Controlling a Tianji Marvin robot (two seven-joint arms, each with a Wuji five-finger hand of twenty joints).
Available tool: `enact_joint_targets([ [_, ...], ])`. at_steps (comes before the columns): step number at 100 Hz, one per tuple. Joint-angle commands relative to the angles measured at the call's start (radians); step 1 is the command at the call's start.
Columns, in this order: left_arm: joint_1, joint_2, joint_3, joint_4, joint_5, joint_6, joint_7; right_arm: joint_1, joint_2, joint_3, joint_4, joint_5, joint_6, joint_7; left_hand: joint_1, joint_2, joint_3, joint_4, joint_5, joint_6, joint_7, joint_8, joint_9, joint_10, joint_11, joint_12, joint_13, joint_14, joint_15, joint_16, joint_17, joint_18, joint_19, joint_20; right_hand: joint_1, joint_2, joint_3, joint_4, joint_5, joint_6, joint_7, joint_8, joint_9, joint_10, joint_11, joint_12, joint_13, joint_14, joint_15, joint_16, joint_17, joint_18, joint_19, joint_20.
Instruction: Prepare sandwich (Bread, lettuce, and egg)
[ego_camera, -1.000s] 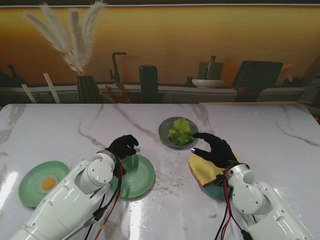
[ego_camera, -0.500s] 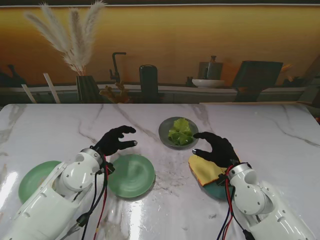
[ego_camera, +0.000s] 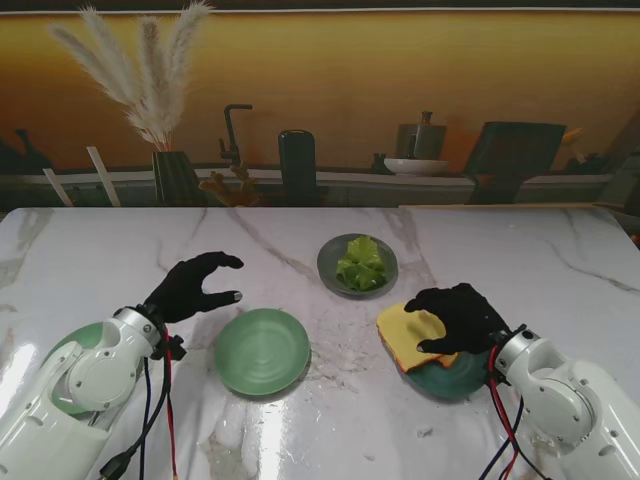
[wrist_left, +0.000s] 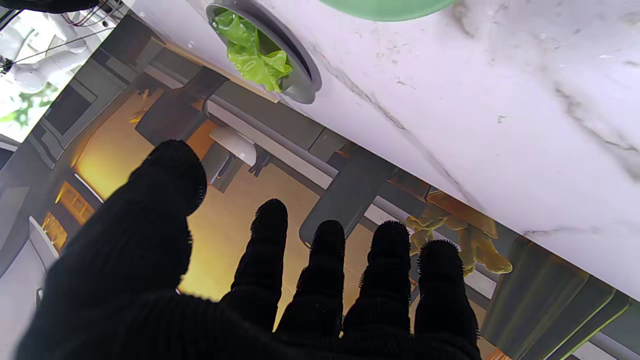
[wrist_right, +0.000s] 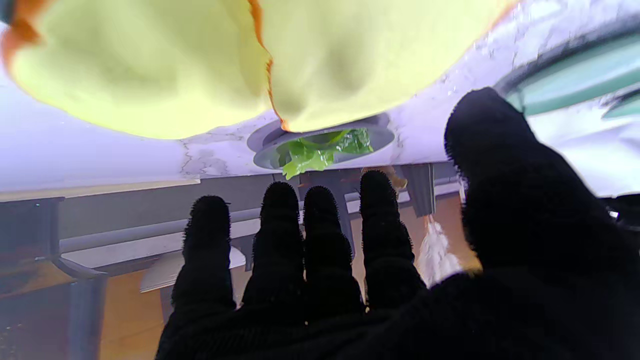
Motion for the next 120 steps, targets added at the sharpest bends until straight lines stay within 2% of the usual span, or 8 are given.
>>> enact_joint_targets([
  [1,0.009,0.000,0.000,-0.005,0.004,0.011,0.005,-0.011,-0.002,0.003,0.011,-0.033,-0.021,0.012,-0.009,0.032,-0.027,-0.038,-0.003,-0.021,-0.012,-0.011,-0.023,-0.005,-0.007,-0.027,-0.025,-0.023,-0.009,-0.008,-0.003,-0.010,-0.004,-0.010,0.027,-0.044,0.024,-0.006,0.001,0.007,0.008,0.016,-0.040,-0.016,0.027,0.019,-0.037,-0.023,0.014,0.006,-0.009,-0.027,0.029,-0.020],
  [23,0.016,-0.004,0.003,-0.022,-0.005,0.032,0.018,0.020,0.010,-0.022,0.075,-0.105,-0.092,-0.016,0.011,0.067,-0.038,-0.034,0.002,-0.016,-0.014,-0.007,-0.027,-0.002,-0.004,-0.023,-0.034,-0.020,-0.004,-0.001,-0.004,-0.006,-0.004,-0.010,0.040,-0.078,0.077,-0.004,-0.060,-0.022,0.013,0.023,-0.119,-0.027,0.056,0.012,-0.109,-0.045,0.031,-0.002,-0.050,-0.054,0.037,-0.046],
  [54,0.022,-0.007,0.001,-0.042,-0.021,0.068,0.017,0.039,0.017,-0.061,0.142,-0.148,-0.116,-0.067,0.033,0.093,-0.053,-0.025,0.016,-0.004,-0.010,0.000,-0.026,0.004,0.001,-0.018,-0.042,-0.017,0.003,0.008,-0.004,-0.001,0.001,-0.007,0.051,-0.121,0.137,-0.003,-0.162,-0.038,0.015,0.022,-0.276,-0.033,0.081,0.000,-0.246,-0.068,0.056,-0.007,-0.135,-0.075,0.031,-0.060],
  [64,0.023,-0.006,-0.002,-0.047,-0.024,0.076,0.012,0.041,0.018,-0.072,0.158,-0.142,-0.119,-0.069,0.038,0.111,-0.059,-0.022,0.029,0.006,-0.008,0.002,-0.024,0.008,0.002,-0.017,-0.039,-0.014,0.006,0.011,-0.002,0.007,0.013,-0.001,0.051,-0.152,0.183,-0.003,-0.183,-0.044,0.019,0.023,-0.285,-0.037,0.081,-0.007,-0.257,-0.074,0.065,-0.008,-0.138,-0.076,0.030,-0.059],
  [84,0.025,-0.007,-0.004,-0.054,-0.023,0.080,0.015,0.050,0.020,-0.086,0.187,-0.167,-0.107,-0.099,0.051,0.141,-0.079,-0.008,0.041,0.016,-0.012,0.003,-0.022,0.012,0.006,-0.015,-0.038,-0.010,0.012,0.015,-0.007,0.016,0.044,0.014,0.057,-0.165,0.216,-0.009,-0.213,-0.065,0.036,0.031,-0.286,-0.043,0.083,-0.010,-0.272,-0.082,0.085,-0.001,-0.159,-0.069,0.035,-0.047],
  [93,0.025,-0.007,-0.004,-0.053,-0.014,0.070,0.020,0.058,0.018,-0.097,0.209,-0.166,-0.102,-0.129,0.053,0.144,-0.082,-0.003,0.040,0.015,-0.009,0.005,-0.020,0.014,0.007,-0.015,-0.036,-0.011,0.015,0.016,-0.008,0.018,0.052,0.018,0.068,-0.166,0.238,-0.013,-0.233,-0.096,0.118,0.098,-0.289,-0.060,0.187,0.072,-0.272,-0.096,0.168,0.064,-0.170,-0.077,0.068,0.013],
  [102,0.024,-0.007,-0.003,-0.054,-0.021,0.072,0.018,0.067,0.019,-0.107,0.225,-0.172,-0.103,-0.151,0.054,0.145,-0.086,0.001,0.040,0.016,-0.008,0.007,-0.020,0.013,0.009,-0.014,-0.039,-0.010,0.016,0.017,-0.010,0.018,0.056,0.020,0.081,-0.162,0.247,-0.018,-0.187,-0.102,0.203,0.162,-0.284,-0.082,0.335,0.191,-0.250,-0.105,0.286,0.154,-0.153,-0.088,0.118,0.093],
  [120,0.022,-0.006,0.000,-0.052,-0.026,0.072,0.012,0.083,0.017,-0.121,0.253,-0.179,-0.115,-0.204,0.056,0.149,-0.091,0.004,0.042,0.016,-0.007,0.007,-0.019,0.013,0.009,-0.015,-0.037,-0.009,0.018,0.017,-0.009,0.018,0.073,0.027,0.124,-0.114,0.256,-0.020,-0.052,-0.099,0.359,0.226,-0.124,-0.129,0.445,0.296,-0.142,-0.123,0.446,0.267,-0.095,-0.095,0.192,0.190],
])
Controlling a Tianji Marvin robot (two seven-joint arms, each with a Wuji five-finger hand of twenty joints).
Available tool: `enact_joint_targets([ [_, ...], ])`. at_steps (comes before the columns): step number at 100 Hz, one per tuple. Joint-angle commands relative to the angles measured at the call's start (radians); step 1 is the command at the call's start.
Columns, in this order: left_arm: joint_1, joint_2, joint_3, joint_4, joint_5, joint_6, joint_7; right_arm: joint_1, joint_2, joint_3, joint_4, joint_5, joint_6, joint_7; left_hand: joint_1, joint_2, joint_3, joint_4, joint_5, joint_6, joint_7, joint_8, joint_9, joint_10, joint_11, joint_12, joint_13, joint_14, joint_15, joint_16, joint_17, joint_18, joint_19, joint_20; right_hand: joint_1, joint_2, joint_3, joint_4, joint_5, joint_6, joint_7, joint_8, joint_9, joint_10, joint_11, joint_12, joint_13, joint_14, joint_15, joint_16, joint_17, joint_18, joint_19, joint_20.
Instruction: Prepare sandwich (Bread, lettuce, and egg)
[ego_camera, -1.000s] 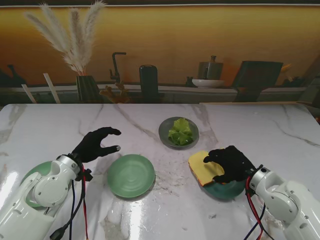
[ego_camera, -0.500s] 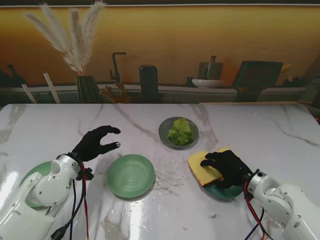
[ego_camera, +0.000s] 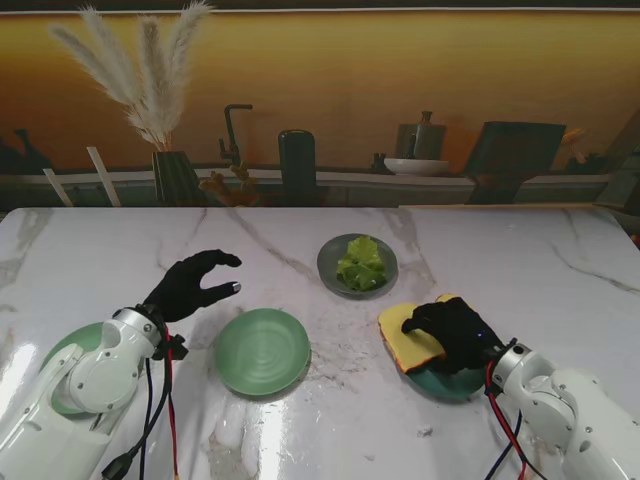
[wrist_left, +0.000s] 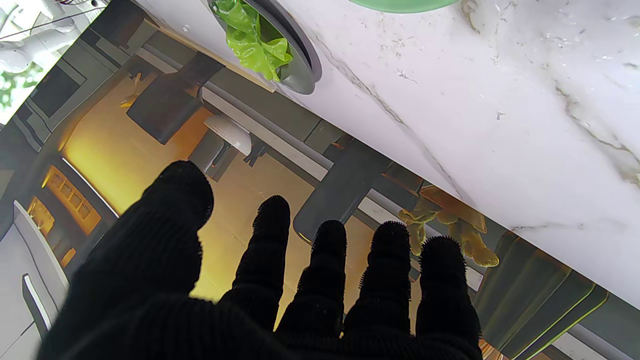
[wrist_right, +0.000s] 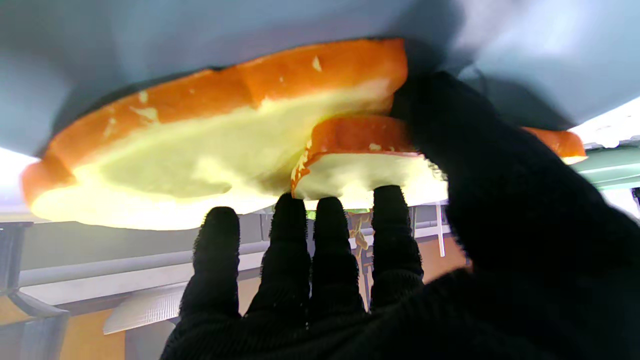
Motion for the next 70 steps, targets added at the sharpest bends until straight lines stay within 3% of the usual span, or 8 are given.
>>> enact_joint_targets([
  [1,-0.001,-0.003,0.001,-0.005,-0.005,0.007,-0.006,-0.003,-0.018,-0.009,0.026,-0.014,-0.011,-0.010,0.025,0.032,-0.018,0.004,0.008,0.002,0.000,0.008,-0.019,0.002,0.007,-0.015,-0.026,-0.010,0.007,0.009,-0.009,0.002,0.012,0.011,0.073,0.029,0.037,-0.006,0.107,-0.014,0.146,0.063,0.087,-0.051,0.115,0.058,0.087,-0.044,0.102,0.060,0.016,-0.017,0.045,0.034],
  [14,-0.002,-0.004,0.003,-0.006,-0.005,0.010,-0.005,0.002,-0.019,-0.010,0.036,-0.014,-0.022,-0.029,0.027,0.034,-0.020,0.006,0.009,0.003,0.000,0.009,-0.019,0.003,0.008,-0.014,-0.027,-0.010,0.008,0.010,-0.011,0.001,0.019,0.014,0.116,0.101,0.019,-0.006,0.170,-0.026,0.185,0.053,0.182,-0.071,0.120,0.073,0.165,-0.048,0.127,0.082,0.065,-0.001,0.072,0.057],
  [23,-0.003,-0.004,0.004,-0.005,-0.003,0.009,-0.002,0.005,-0.020,-0.010,0.042,-0.016,-0.028,-0.045,0.027,0.035,-0.021,0.007,0.009,0.003,0.001,0.009,-0.017,0.003,0.009,-0.014,-0.027,-0.009,0.009,0.010,-0.011,0.002,0.021,0.015,0.197,0.137,-0.022,-0.056,0.190,-0.051,0.298,-0.107,0.269,-0.075,0.094,0.089,0.228,-0.049,0.125,0.090,0.095,0.009,0.083,0.076],
  [36,-0.004,-0.005,0.004,-0.005,-0.003,0.008,0.001,0.009,-0.023,-0.006,0.049,-0.014,-0.042,-0.075,0.027,0.038,-0.023,0.009,0.009,0.003,0.001,0.009,-0.017,0.003,0.010,-0.014,-0.027,-0.009,0.010,0.010,-0.012,0.001,0.023,0.016,0.268,0.197,-0.061,-0.070,0.239,-0.085,0.405,-0.206,0.395,-0.075,0.035,0.114,0.316,-0.024,0.110,0.142,0.131,0.016,0.101,0.089],
  [55,-0.004,-0.004,0.003,-0.004,0.003,0.005,0.004,-0.001,-0.030,0.011,0.033,0.003,-0.038,-0.084,0.028,0.040,-0.025,0.011,0.010,0.002,0.002,0.010,-0.016,0.004,0.009,-0.014,-0.028,-0.009,0.011,0.011,-0.013,0.012,0.030,0.019,0.294,0.249,-0.126,-0.071,0.279,-0.100,0.434,-0.219,0.475,-0.065,0.068,0.164,0.381,0.002,0.193,0.223,0.170,0.020,0.124,0.104],
  [70,-0.004,-0.005,-0.001,-0.005,0.007,0.003,0.011,-0.003,-0.035,0.020,0.022,0.016,-0.037,-0.093,0.028,0.040,-0.026,0.012,0.010,0.003,0.002,0.010,-0.015,0.004,0.009,-0.014,-0.028,-0.008,0.011,0.012,-0.013,0.014,0.032,0.020,0.303,0.254,-0.140,-0.065,0.292,-0.063,0.441,-0.206,0.525,-0.029,0.073,0.189,0.439,0.025,0.250,0.254,0.208,0.026,0.150,0.125],
])
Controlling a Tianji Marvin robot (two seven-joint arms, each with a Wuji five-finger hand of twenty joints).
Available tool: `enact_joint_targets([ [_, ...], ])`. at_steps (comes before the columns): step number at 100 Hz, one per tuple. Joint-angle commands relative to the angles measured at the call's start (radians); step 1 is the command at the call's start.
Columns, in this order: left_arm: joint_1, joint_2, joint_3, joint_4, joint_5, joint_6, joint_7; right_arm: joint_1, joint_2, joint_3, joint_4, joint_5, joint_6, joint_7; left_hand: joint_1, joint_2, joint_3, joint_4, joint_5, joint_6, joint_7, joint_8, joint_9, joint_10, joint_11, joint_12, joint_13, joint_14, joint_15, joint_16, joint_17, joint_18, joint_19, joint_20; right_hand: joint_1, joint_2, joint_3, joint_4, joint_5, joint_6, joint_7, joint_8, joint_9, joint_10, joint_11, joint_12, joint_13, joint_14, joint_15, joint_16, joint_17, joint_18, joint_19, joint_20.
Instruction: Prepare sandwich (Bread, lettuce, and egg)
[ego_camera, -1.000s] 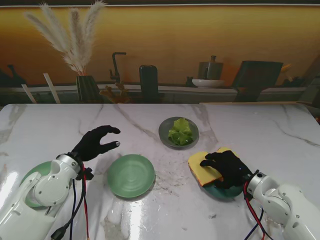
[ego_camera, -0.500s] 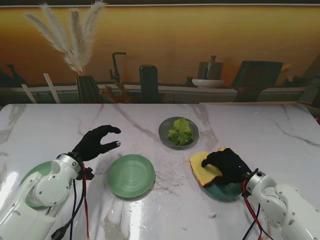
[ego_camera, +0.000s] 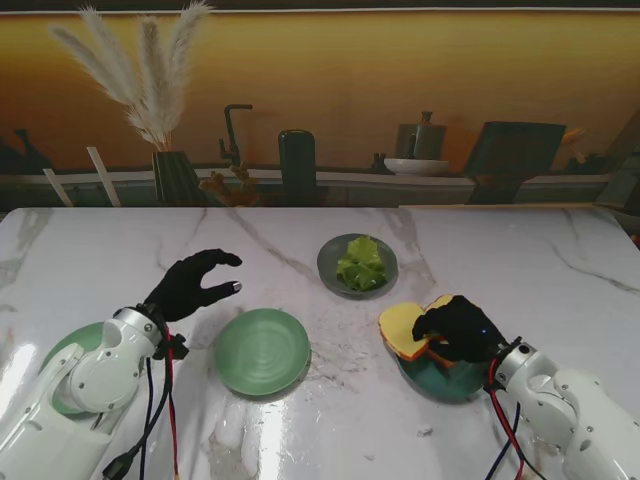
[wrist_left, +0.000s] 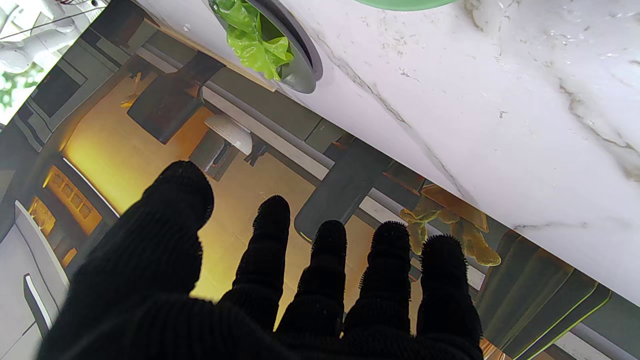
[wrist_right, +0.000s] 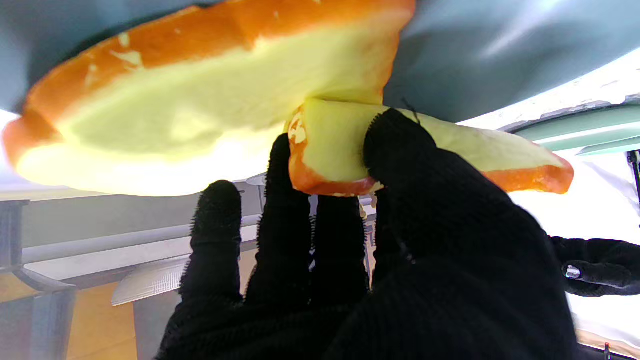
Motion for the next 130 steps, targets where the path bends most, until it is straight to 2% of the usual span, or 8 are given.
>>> enact_joint_targets([
  [1,-0.001,-0.005,-0.005,-0.005,0.005,0.002,0.007,-0.008,-0.021,0.003,-0.006,0.008,0.003,-0.005,0.028,0.040,-0.027,0.012,0.011,0.003,0.002,0.010,-0.015,0.002,0.008,-0.014,-0.028,-0.009,0.010,0.004,-0.012,0.005,0.008,0.010,0.087,0.054,-0.005,0.000,0.043,0.005,0.065,0.016,0.057,0.024,0.072,0.040,0.037,0.011,0.024,0.020,0.009,0.014,0.033,0.025],
  [13,-0.002,-0.006,-0.013,-0.004,0.014,-0.004,0.020,-0.002,-0.029,0.008,-0.018,0.030,0.005,-0.015,0.029,0.042,-0.027,0.013,0.010,0.002,0.002,0.010,-0.013,0.002,0.010,-0.013,-0.026,-0.010,0.011,0.005,-0.012,0.009,0.012,0.012,0.096,0.064,-0.008,0.004,0.035,0.041,0.066,0.057,0.073,0.053,0.060,0.082,0.058,0.029,0.046,0.032,0.029,0.022,0.034,0.044],
  [43,0.000,-0.010,-0.020,-0.001,0.014,0.003,0.037,0.016,-0.047,0.019,-0.073,0.052,0.027,-0.068,0.031,0.041,-0.028,0.014,0.010,0.004,0.004,0.010,-0.004,0.006,0.019,-0.007,-0.020,-0.005,0.025,0.017,-0.009,0.009,0.023,0.017,0.085,0.069,0.003,0.007,0.033,0.048,0.061,0.086,0.086,0.051,0.057,0.092,0.075,0.024,0.048,0.036,0.056,0.020,0.033,0.050],
  [59,0.001,-0.012,-0.020,-0.002,0.021,0.010,0.050,0.029,-0.062,0.018,-0.102,0.099,0.033,-0.081,0.032,0.039,-0.029,0.013,0.010,0.008,0.003,0.010,-0.002,0.007,0.020,-0.006,-0.023,-0.004,0.023,0.018,-0.011,0.011,0.026,0.020,0.076,0.073,0.003,0.018,0.036,0.053,0.053,0.113,0.185,0.051,0.041,0.079,0.170,0.010,0.062,0.031,0.141,0.022,0.055,0.069],
  [77,0.001,-0.013,-0.027,0.000,0.026,0.005,0.059,0.044,-0.089,-0.004,-0.153,0.267,0.072,-0.026,0.033,0.041,-0.029,0.013,0.011,0.008,0.005,0.011,-0.002,0.007,0.019,-0.005,-0.024,-0.004,0.022,0.018,-0.013,0.013,0.027,0.021,-0.001,-0.027,0.195,0.020,0.094,0.114,0.057,0.138,0.297,0.091,0.086,0.086,0.310,0.043,0.149,0.063,0.280,0.058,0.132,0.155],
  [93,0.004,-0.014,-0.039,-0.001,0.031,-0.004,0.065,0.041,-0.111,-0.049,-0.226,0.462,0.230,0.045,0.033,0.041,-0.030,0.013,0.011,0.007,0.005,0.012,-0.001,0.007,0.019,-0.005,-0.023,-0.005,0.022,0.018,-0.013,0.014,0.027,0.022,-0.065,-0.126,0.369,0.046,0.161,0.161,0.066,0.152,0.366,0.129,0.119,0.094,0.395,0.070,0.208,0.086,0.350,0.091,0.175,0.205],
  [116,0.014,-0.014,-0.057,-0.007,0.039,-0.016,0.072,0.037,-0.131,-0.132,-0.312,0.756,0.498,0.164,0.032,0.041,-0.032,0.013,0.009,0.005,0.004,0.012,-0.001,0.006,0.018,-0.005,-0.022,-0.005,0.021,0.018,-0.010,0.015,0.028,0.023,-0.060,-0.144,0.386,0.054,0.186,0.185,0.055,0.152,0.387,0.155,0.111,0.097,0.414,0.093,0.212,0.087,0.360,0.119,0.188,0.218],
  [130,0.018,-0.014,-0.061,-0.011,0.040,-0.013,0.071,0.039,-0.149,-0.183,-0.339,0.927,0.640,0.187,0.033,0.041,-0.032,0.013,0.011,0.007,0.003,0.011,-0.003,0.007,0.017,-0.005,-0.024,-0.005,0.019,0.018,-0.012,0.015,0.026,0.023,-0.029,-0.130,0.342,0.047,0.177,0.197,0.037,0.156,0.369,0.166,0.082,0.091,0.386,0.120,0.196,0.076,0.356,0.129,0.218,0.240],
])
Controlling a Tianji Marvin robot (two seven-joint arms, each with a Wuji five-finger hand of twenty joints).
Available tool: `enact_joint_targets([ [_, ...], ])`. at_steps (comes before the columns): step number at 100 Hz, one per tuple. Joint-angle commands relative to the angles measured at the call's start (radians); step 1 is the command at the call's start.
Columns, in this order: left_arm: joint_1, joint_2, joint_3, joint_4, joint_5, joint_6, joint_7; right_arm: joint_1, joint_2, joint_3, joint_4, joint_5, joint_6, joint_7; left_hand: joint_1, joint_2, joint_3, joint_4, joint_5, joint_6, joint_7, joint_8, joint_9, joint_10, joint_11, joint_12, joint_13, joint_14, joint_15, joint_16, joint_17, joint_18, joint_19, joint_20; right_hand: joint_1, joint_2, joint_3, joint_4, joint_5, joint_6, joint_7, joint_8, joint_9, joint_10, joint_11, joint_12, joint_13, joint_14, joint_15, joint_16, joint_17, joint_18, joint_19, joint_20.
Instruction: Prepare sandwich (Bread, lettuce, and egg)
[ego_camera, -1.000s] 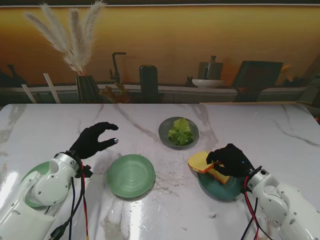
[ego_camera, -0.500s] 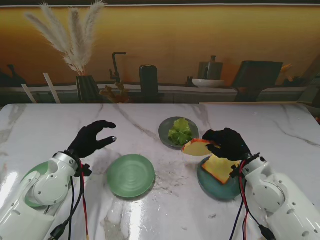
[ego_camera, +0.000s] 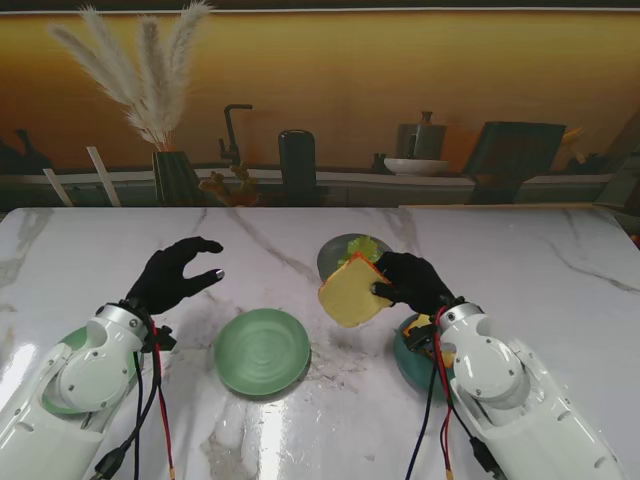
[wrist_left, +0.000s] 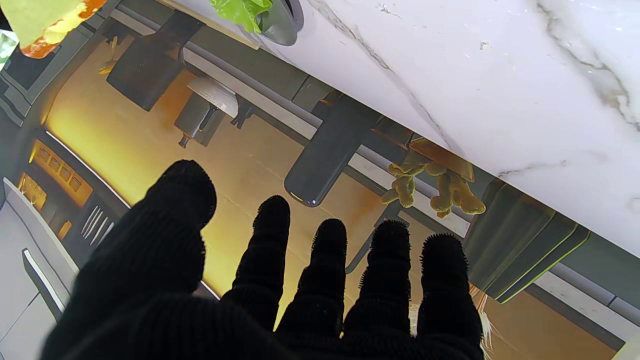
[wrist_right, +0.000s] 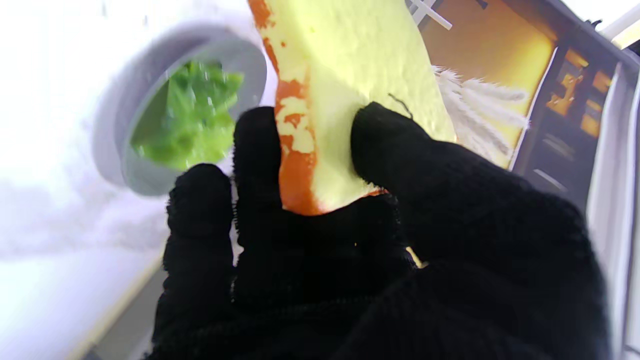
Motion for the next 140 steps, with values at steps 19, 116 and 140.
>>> enact_joint_targets([
  [19,0.005,-0.002,-0.008,-0.016,-0.002,0.012,-0.002,0.022,-0.067,-0.092,-0.002,0.187,0.119,0.005,0.015,0.042,-0.023,0.012,0.011,0.004,0.000,0.010,-0.008,0.006,0.002,-0.006,-0.027,-0.005,0.005,0.013,-0.013,0.004,0.009,0.011,0.070,0.036,0.009,0.035,0.038,-0.010,0.026,0.037,0.049,0.030,0.033,0.014,0.015,0.002,0.013,0.000,0.026,0.028,0.083,0.058],
  [116,0.017,0.001,-0.026,-0.020,0.005,0.016,-0.010,0.307,-0.172,-0.391,0.291,0.485,0.282,0.039,0.017,0.045,-0.031,0.011,0.014,0.004,-0.007,0.010,-0.011,0.007,-0.004,-0.007,-0.032,-0.006,-0.002,0.012,-0.015,0.003,0.003,0.012,0.062,0.035,-0.008,0.033,0.033,-0.028,0.016,0.009,0.032,0.004,-0.004,-0.047,-0.025,-0.005,-0.055,-0.057,-0.013,0.007,0.020,0.031],
  [140,0.016,0.001,-0.025,-0.020,0.003,0.020,-0.015,0.323,-0.169,-0.401,0.317,0.497,0.306,0.079,0.011,0.048,-0.036,0.010,0.012,0.002,-0.010,0.009,-0.012,0.005,-0.007,-0.008,-0.035,-0.007,-0.006,0.010,-0.016,0.005,-0.003,0.010,-0.021,0.002,-0.041,0.029,-0.005,-0.014,-0.025,-0.052,-0.070,0.033,-0.105,-0.112,-0.154,0.035,-0.174,-0.129,-0.126,0.012,-0.024,-0.008],
])
